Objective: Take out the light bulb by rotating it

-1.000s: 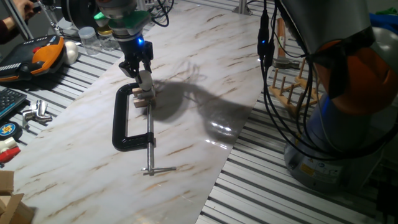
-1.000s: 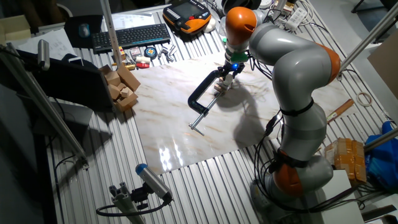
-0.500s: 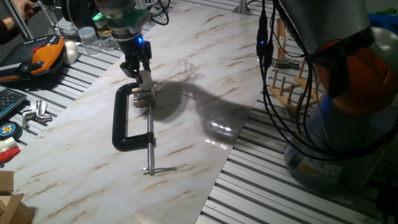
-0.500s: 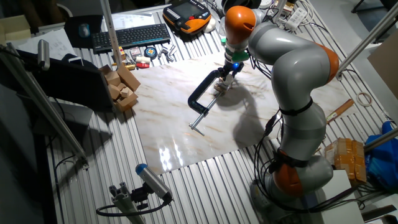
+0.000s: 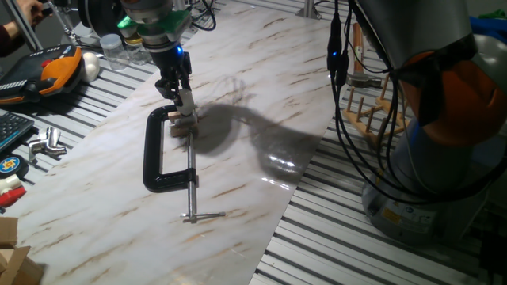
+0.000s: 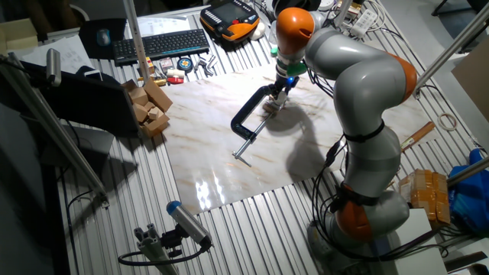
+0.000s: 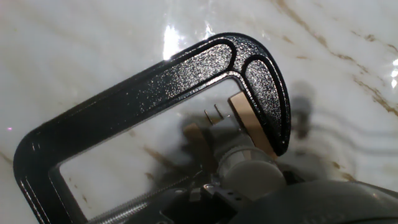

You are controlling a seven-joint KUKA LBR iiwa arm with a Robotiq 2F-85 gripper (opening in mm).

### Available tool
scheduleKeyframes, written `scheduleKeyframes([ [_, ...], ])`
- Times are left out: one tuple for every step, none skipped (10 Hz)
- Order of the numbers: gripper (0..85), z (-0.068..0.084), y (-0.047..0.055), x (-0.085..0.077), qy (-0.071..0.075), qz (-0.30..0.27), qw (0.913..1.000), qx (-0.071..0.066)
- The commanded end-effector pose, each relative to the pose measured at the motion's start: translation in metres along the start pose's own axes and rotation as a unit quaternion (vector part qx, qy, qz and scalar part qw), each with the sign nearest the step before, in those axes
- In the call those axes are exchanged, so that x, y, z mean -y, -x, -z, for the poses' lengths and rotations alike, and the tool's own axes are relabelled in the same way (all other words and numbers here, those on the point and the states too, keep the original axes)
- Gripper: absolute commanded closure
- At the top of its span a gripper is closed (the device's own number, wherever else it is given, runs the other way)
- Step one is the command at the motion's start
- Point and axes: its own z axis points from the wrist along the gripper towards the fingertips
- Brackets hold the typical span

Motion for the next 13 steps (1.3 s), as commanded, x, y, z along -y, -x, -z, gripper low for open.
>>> scheduleKeyframes([
  [85.0, 0.0002, 0.0001, 0.0000, -0.002, 0.010, 0.9999, 0.002],
  [85.0, 0.0003, 0.0001, 0.0002, -0.003, 0.025, 0.9997, 0.006],
  [85.0, 0.0004, 0.0003, 0.0000, -0.003, 0.035, 0.9994, 0.007],
  [85.0, 0.0006, 0.0003, -0.0001, -0.001, 0.045, 0.9990, 0.007],
  [85.0, 0.0007, 0.0004, -0.0001, -0.001, 0.051, 0.9987, 0.007],
  [85.0, 0.0007, 0.0003, 0.0000, -0.001, 0.057, 0.9983, 0.008],
  [85.0, 0.0006, 0.0005, -0.0001, -0.004, 0.068, 0.9976, 0.011],
  [85.0, 0.0007, 0.0006, -0.0003, -0.005, 0.078, 0.9969, 0.012],
  [85.0, 0.0007, 0.0008, -0.0004, -0.008, 0.089, 0.9959, 0.014],
  [85.0, 0.0008, 0.0008, -0.0004, -0.008, 0.096, 0.9952, 0.016],
  [85.0, 0.0008, 0.0010, -0.0005, -0.009, 0.103, 0.9944, 0.017],
  [85.0, 0.0008, 0.0011, -0.0006, -0.012, 0.114, 0.9933, 0.017],
  [85.0, 0.0005, 0.0012, -0.0005, -0.012, 0.123, 0.9922, 0.017],
])
